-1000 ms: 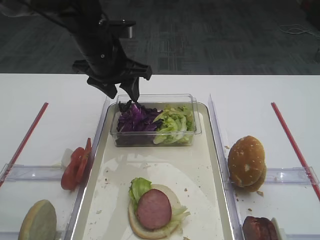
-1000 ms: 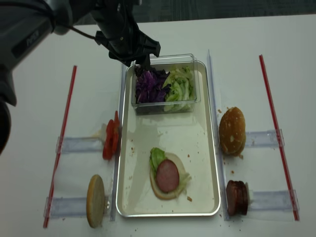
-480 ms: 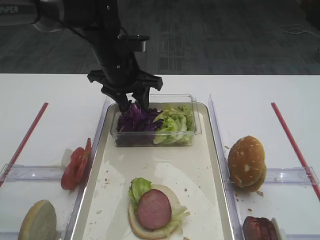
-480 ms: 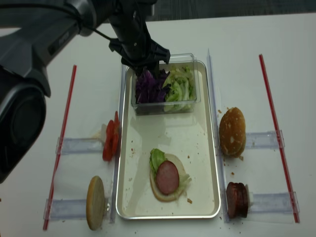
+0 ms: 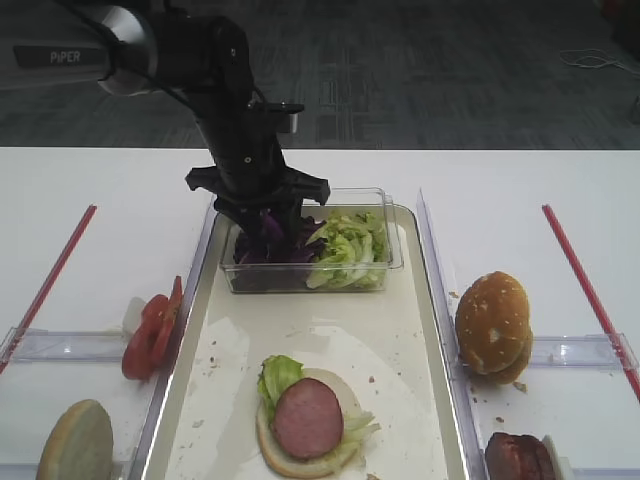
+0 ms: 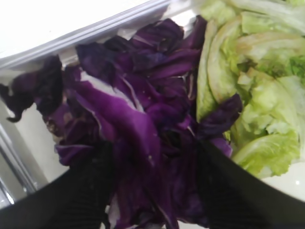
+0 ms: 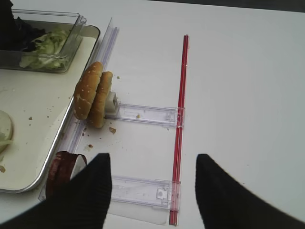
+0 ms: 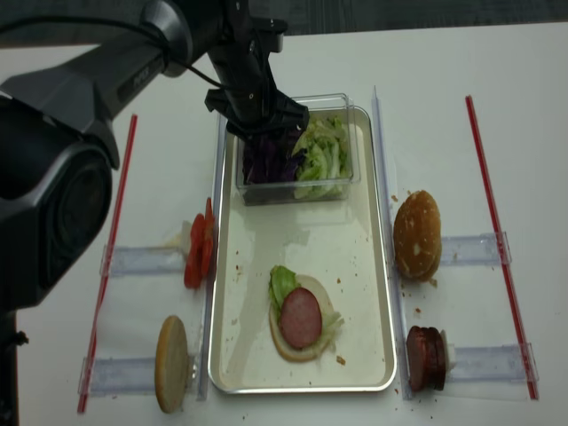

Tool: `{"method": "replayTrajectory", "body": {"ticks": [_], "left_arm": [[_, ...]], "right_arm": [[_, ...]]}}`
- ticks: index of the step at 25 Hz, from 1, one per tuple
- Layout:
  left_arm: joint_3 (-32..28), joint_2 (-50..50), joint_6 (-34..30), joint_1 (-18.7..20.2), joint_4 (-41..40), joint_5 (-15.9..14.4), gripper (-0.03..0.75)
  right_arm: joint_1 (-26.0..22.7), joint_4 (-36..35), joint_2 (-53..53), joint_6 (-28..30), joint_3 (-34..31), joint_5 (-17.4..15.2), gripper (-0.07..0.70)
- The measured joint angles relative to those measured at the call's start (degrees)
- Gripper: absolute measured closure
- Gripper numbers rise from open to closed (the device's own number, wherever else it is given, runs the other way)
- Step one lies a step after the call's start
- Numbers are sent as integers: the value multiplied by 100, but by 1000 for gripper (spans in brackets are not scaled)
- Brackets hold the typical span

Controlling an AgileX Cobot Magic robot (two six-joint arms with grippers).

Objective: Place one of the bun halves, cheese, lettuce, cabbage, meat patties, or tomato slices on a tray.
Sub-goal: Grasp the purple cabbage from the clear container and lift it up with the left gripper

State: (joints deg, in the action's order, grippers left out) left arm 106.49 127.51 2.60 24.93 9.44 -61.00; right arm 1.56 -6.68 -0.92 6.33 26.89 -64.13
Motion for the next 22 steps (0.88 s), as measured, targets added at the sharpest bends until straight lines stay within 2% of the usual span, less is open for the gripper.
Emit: {"method": "replayTrajectory", "body": {"ticks": [10,22], "left_arm": [[46,150,0,0,-17,31,337],[70,164,0,0,-178,44,496]], "right_arm": [[0,10,0,-20,0,0,226],[0,10,0,-20,0,0,226]]}}
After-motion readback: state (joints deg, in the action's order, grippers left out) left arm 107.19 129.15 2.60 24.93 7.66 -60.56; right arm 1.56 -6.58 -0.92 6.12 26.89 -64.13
